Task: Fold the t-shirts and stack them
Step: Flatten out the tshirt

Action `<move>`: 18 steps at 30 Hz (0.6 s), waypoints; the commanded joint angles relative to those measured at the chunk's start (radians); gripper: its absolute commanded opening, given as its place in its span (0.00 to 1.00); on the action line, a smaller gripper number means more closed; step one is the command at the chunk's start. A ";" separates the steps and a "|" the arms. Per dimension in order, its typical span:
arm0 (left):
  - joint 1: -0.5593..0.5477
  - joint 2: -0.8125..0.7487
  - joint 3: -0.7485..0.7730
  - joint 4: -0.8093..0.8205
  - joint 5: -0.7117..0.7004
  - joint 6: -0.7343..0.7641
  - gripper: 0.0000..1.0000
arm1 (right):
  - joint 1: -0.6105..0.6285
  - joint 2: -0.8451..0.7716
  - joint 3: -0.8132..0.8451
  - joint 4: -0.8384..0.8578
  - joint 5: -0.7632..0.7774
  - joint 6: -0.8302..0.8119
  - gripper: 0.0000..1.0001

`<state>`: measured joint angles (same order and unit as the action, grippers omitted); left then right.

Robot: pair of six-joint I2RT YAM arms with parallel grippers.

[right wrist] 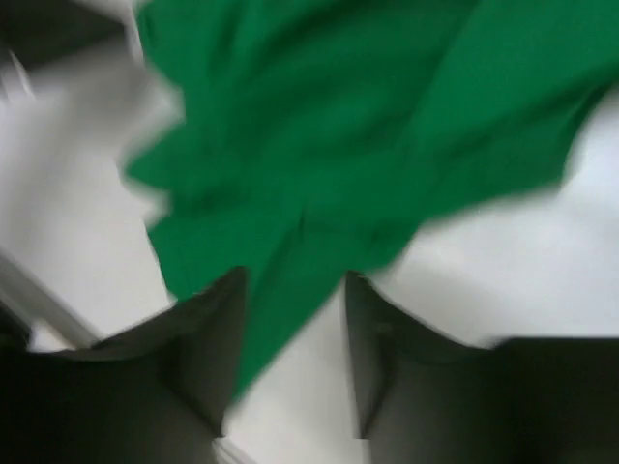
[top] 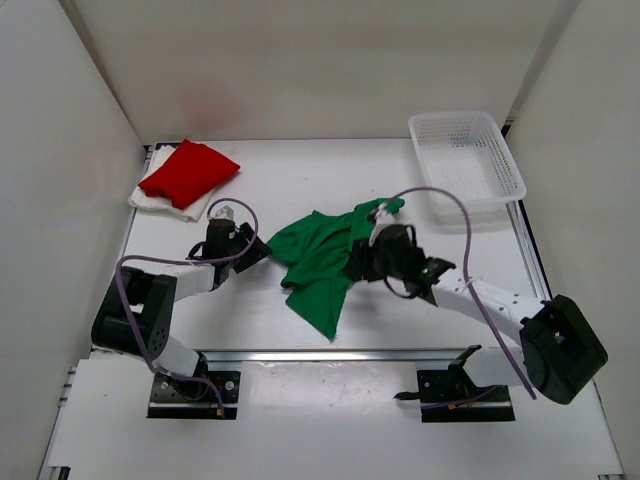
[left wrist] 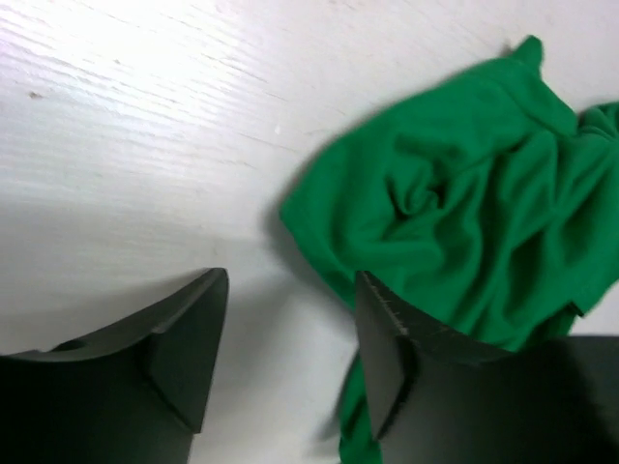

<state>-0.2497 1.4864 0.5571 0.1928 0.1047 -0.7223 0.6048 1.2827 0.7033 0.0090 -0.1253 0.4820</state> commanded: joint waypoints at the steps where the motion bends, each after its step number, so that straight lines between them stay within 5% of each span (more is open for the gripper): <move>1: 0.018 0.029 0.040 0.057 0.009 -0.014 0.68 | 0.151 -0.066 -0.079 -0.098 0.124 0.018 0.47; 6: 0.004 0.087 0.055 0.097 0.016 -0.046 0.70 | 0.305 -0.036 -0.088 -0.164 0.190 0.067 0.63; 13: -0.016 0.167 0.101 0.138 0.036 -0.088 0.42 | 0.329 0.099 -0.087 -0.024 0.089 0.080 0.61; 15: -0.022 0.160 0.102 0.146 0.020 -0.100 0.31 | 0.307 0.137 -0.074 -0.017 0.067 0.070 0.55; 18: -0.023 0.129 0.119 0.131 -0.008 -0.098 0.11 | 0.276 0.142 -0.071 -0.030 0.079 0.070 0.10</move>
<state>-0.2680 1.6608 0.6365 0.3077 0.1173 -0.8165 0.9085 1.4258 0.6090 -0.0525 -0.0551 0.5449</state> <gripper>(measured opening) 0.156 0.203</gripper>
